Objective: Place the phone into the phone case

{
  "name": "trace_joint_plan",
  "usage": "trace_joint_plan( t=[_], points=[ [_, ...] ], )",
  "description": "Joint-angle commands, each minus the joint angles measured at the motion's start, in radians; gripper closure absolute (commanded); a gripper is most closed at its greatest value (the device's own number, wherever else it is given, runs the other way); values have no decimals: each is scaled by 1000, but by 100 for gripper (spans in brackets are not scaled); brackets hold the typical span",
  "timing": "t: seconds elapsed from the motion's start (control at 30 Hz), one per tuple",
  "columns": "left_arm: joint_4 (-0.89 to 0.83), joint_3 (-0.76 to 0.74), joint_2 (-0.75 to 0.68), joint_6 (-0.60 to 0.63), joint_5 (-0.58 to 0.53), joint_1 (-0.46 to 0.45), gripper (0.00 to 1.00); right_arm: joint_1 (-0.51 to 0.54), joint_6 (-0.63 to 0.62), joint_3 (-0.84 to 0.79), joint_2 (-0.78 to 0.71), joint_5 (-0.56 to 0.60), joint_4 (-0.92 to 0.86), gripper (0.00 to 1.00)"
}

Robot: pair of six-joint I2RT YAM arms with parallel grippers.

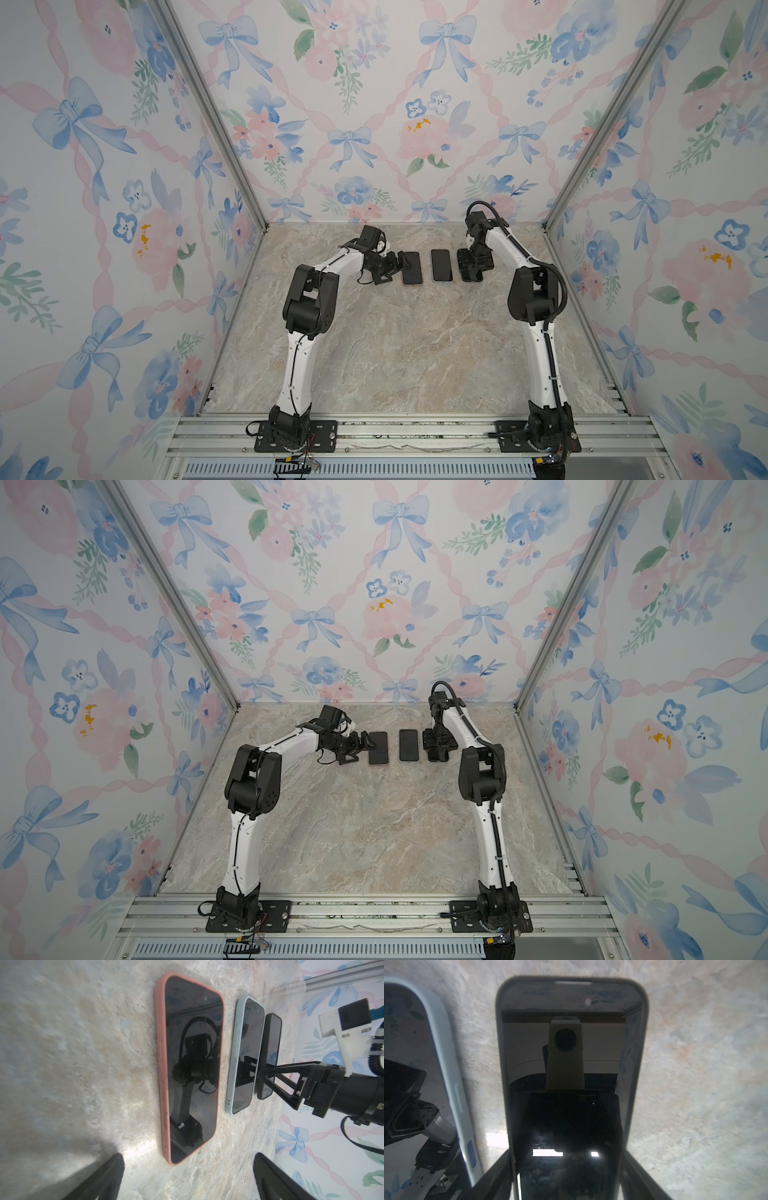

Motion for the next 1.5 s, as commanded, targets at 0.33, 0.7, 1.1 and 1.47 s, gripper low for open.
trace_joint_plan(
  t=[0.33,0.7,1.1,1.47],
  points=[
    [-24,-33,-15,27,-13,11,2,2,-12,84,54,12,-45,34],
    [-24,-39,-13,29,-15,13,2,7,-20,51,32,19,-36,31],
    [-24,-44,-15,28,-16,12,2,5,-12,-2,-13,35,-35,32],
    [-24,-45,-18,31,-18,12,2,6,-7,-14,-30,38,-39,31]
  ],
)
